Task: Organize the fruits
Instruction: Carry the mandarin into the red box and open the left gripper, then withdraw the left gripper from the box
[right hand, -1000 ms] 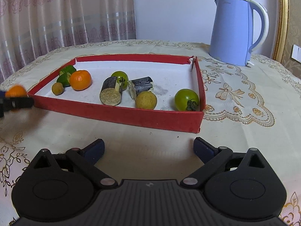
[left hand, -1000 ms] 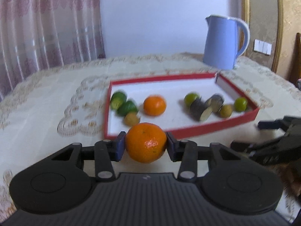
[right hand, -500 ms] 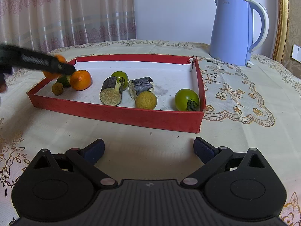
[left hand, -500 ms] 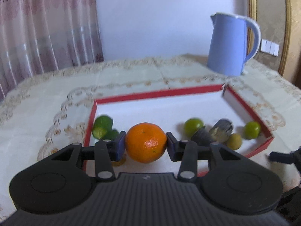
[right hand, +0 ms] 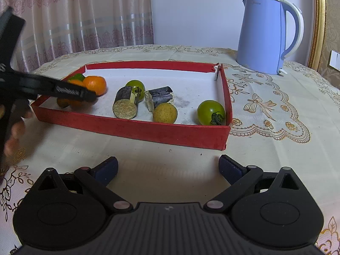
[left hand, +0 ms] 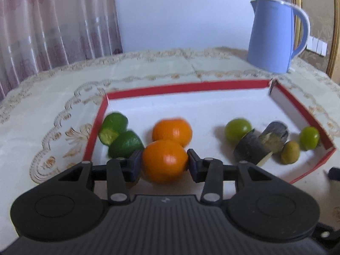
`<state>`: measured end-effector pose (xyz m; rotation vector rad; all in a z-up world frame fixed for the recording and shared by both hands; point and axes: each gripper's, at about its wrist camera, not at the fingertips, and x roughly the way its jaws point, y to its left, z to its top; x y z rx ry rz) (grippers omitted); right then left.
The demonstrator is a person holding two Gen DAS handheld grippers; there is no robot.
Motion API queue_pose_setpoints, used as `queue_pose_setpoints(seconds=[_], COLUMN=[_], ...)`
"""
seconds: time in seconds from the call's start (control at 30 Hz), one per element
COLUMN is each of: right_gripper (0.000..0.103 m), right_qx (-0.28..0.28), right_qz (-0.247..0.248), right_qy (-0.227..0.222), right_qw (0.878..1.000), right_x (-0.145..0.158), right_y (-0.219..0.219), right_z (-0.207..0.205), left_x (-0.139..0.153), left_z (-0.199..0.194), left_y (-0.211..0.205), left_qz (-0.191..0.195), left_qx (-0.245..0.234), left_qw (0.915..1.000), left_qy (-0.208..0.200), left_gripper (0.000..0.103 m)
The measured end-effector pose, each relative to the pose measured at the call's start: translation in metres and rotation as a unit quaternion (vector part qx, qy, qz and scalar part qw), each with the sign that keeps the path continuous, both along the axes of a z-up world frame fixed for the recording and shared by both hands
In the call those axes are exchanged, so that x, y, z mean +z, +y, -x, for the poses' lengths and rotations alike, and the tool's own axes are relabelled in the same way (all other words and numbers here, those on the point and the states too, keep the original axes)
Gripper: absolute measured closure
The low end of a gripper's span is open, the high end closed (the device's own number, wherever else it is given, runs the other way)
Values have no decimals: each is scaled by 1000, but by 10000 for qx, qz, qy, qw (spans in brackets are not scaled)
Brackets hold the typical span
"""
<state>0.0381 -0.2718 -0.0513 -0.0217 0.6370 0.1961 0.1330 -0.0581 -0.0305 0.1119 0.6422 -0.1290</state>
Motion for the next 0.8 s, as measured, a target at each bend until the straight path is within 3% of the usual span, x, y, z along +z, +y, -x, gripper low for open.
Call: queue_pose_setpoints(seconds=[0.23, 0.37, 0.43, 0.8], right_gripper=[1, 1, 1, 1], right_qx=[0, -1, -1, -2], right_qz=[1, 5, 5, 12], right_qy=[0, -1, -1, -2], right_qw=[10000, 10000, 10000, 10000], right_x=[0, 0, 0, 0], right_y=[0, 0, 0, 1], right_z=[0, 0, 0, 0], left_x=[-1, 1, 2, 16], left_z=[2, 12, 17, 41], left_y=[1, -2, -2, 14], left_qz=[4, -187, -319, -121], left_qx=[-18, 1, 55, 282], left_qw=[10000, 9996, 9990, 9989], left_qy=[-62, -200, -304, -355], left_gripper=[59, 35, 30, 24])
